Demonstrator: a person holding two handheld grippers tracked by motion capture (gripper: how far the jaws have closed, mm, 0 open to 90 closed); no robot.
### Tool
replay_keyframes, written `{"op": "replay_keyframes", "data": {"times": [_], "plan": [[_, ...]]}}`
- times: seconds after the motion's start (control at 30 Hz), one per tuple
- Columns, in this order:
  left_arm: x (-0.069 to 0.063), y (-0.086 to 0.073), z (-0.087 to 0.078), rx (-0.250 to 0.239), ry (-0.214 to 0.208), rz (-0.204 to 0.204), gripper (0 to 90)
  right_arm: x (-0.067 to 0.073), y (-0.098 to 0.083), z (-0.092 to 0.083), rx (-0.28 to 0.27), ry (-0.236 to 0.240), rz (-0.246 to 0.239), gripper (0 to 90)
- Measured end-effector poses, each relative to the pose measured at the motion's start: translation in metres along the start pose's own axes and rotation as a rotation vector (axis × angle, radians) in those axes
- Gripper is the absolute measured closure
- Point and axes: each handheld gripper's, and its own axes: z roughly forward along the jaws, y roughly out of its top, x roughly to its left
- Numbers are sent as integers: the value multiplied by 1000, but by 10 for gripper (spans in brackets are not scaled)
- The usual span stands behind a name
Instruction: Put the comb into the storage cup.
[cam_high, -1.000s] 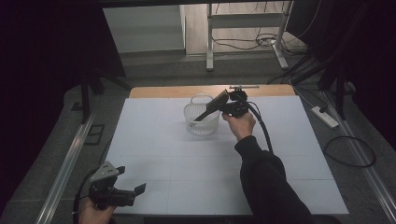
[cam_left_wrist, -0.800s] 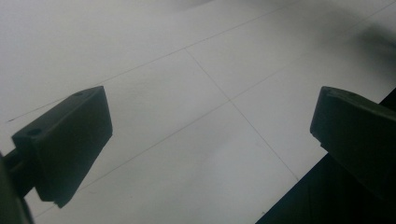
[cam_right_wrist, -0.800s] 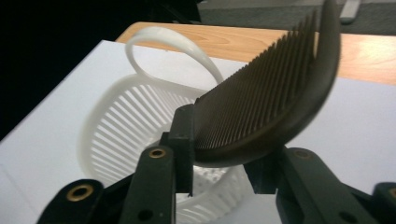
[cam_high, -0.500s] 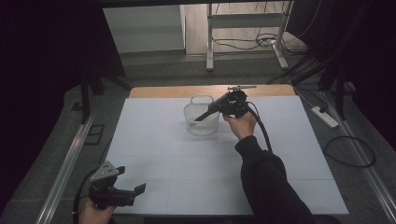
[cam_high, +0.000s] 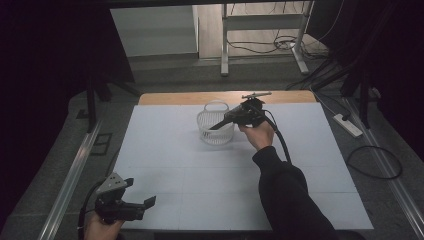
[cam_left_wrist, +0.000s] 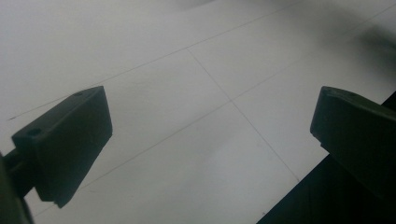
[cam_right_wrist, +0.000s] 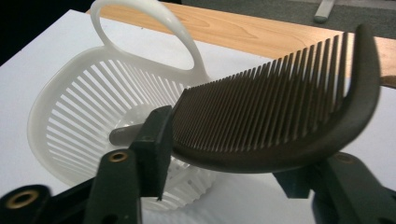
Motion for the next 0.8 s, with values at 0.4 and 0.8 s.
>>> {"op": "replay_keyframes", "data": {"times": [0.4, 0.8], "plan": [[1, -1, -2, -10, 21, -10, 0, 1, -1, -1, 35, 6, -23, 254], [1, -1, -2, -6, 27, -7, 0, 7, -4, -6, 83, 47, -46, 183]]}}
